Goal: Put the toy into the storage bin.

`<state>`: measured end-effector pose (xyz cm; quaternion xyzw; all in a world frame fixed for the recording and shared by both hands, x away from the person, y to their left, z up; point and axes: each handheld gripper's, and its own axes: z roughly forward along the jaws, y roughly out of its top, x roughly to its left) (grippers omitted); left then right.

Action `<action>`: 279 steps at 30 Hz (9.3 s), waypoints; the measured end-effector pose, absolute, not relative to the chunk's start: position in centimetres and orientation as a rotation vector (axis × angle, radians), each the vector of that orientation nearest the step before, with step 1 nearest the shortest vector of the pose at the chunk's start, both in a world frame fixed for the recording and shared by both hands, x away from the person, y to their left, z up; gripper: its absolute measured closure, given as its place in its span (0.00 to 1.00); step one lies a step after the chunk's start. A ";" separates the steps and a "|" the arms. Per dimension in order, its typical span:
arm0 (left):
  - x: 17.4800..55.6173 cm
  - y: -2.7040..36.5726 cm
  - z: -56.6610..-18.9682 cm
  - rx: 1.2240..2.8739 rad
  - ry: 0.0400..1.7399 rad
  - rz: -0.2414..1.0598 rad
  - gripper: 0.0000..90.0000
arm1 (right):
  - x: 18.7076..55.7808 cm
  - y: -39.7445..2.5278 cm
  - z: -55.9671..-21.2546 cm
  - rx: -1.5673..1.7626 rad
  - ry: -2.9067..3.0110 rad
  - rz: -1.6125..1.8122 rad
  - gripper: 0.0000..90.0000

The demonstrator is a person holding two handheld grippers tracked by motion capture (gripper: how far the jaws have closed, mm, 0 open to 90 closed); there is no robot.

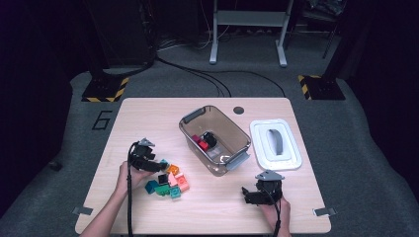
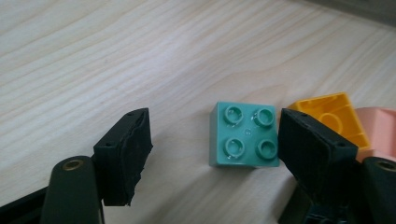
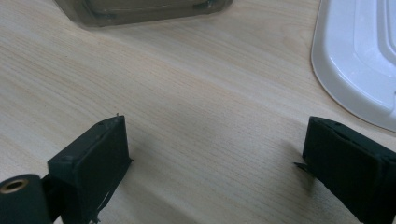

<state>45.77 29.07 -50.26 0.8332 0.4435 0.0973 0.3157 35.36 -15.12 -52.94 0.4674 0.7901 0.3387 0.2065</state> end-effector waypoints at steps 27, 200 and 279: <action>46.2 28.1 -50.1 2.248 1.093 0.269 0.66 | 35.4 -15.1 -52.9 1.302 2.200 0.945 0.07; 45.2 24.6 -47.4 2.254 1.141 0.197 0.18 | 35.4 -15.1 -52.9 1.302 2.199 0.943 0.07; 47.4 25.1 -39.2 2.253 0.971 0.344 0.66 | 35.3 -15.1 -52.9 1.315 2.198 0.945 0.07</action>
